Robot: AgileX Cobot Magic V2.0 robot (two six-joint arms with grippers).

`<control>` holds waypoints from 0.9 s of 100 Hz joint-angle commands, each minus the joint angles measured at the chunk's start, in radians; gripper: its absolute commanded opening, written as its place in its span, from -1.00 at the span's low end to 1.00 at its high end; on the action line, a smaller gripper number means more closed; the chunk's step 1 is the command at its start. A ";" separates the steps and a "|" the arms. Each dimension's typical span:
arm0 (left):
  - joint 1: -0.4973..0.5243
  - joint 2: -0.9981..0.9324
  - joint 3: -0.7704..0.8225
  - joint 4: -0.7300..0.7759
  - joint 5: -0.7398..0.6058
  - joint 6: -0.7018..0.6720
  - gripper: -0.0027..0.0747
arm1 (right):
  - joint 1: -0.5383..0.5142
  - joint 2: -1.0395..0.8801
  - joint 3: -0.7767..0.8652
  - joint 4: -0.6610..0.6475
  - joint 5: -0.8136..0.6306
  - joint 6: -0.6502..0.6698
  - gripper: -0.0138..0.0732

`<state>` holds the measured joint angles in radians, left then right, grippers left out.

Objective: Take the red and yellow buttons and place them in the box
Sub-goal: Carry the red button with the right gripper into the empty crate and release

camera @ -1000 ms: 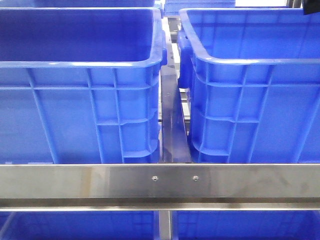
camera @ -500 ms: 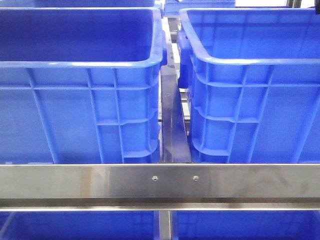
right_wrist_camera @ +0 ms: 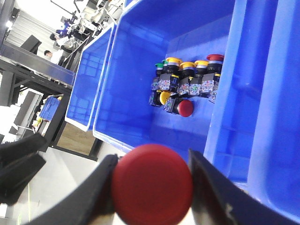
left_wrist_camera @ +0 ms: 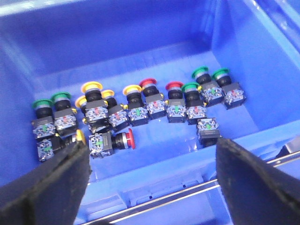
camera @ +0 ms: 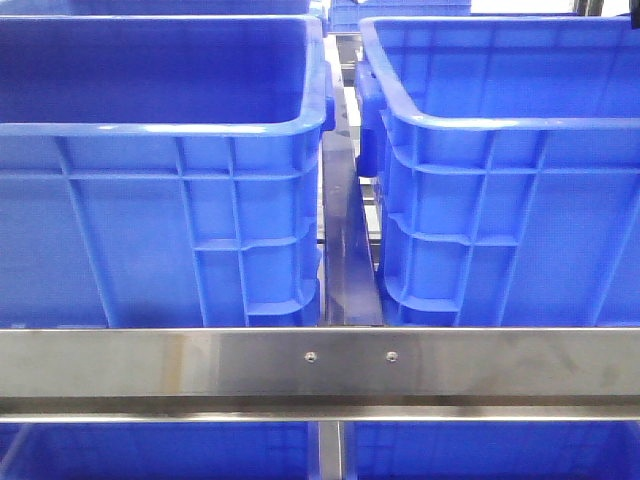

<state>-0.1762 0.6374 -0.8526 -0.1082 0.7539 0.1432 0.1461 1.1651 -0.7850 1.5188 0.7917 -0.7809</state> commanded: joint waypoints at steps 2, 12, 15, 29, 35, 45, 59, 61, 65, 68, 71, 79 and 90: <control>0.005 -0.055 0.008 -0.015 -0.091 -0.010 0.31 | -0.005 -0.019 -0.036 0.067 0.019 -0.018 -0.46; 0.005 -0.091 0.020 -0.015 -0.091 -0.010 0.05 | -0.005 -0.019 -0.039 0.067 -0.004 -0.019 -0.46; 0.005 -0.096 0.020 -0.015 -0.091 -0.010 -0.04 | -0.005 -0.019 -0.043 0.067 -0.017 -0.021 -0.46; 0.005 -0.103 0.020 -0.015 -0.093 -0.010 -0.54 | -0.005 -0.019 -0.085 0.060 -0.088 -0.088 -0.46; 0.005 -0.103 0.020 -0.015 -0.093 -0.010 -0.75 | -0.005 -0.019 -0.117 0.039 -0.130 -0.127 -0.46; 0.005 -0.103 0.020 -0.015 -0.093 -0.010 -0.98 | -0.005 -0.019 -0.164 -0.038 -0.249 -0.170 -0.46; 0.005 -0.103 0.020 -0.015 -0.091 -0.010 -0.98 | -0.005 -0.019 -0.200 -0.190 -0.452 -0.225 -0.46; 0.005 -0.103 0.020 -0.015 -0.091 -0.010 -0.98 | -0.005 -0.017 -0.203 -0.204 -0.473 -0.231 -0.46; 0.005 -0.103 0.020 -0.015 -0.090 -0.010 -0.98 | -0.005 -0.012 -0.206 -0.244 -0.537 -0.256 -0.46; 0.005 -0.103 0.020 -0.015 -0.090 -0.010 -0.98 | -0.005 -0.004 -0.206 -0.265 -0.580 -0.266 -0.46; 0.005 -0.103 0.020 -0.015 -0.090 -0.010 -0.98 | -0.005 0.006 -0.206 -0.283 -0.637 -0.286 -0.46; 0.005 -0.103 0.020 -0.015 -0.090 -0.010 -0.98 | -0.005 0.047 -0.206 -0.303 -0.740 -0.336 -0.46; 0.005 -0.103 0.020 -0.015 -0.089 -0.010 -0.98 | -0.005 0.126 -0.212 -0.305 -0.818 -0.422 -0.46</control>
<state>-0.1715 0.5304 -0.8067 -0.1082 0.7428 0.1432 0.1461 1.2535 -0.9533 1.2225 0.0814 -1.1148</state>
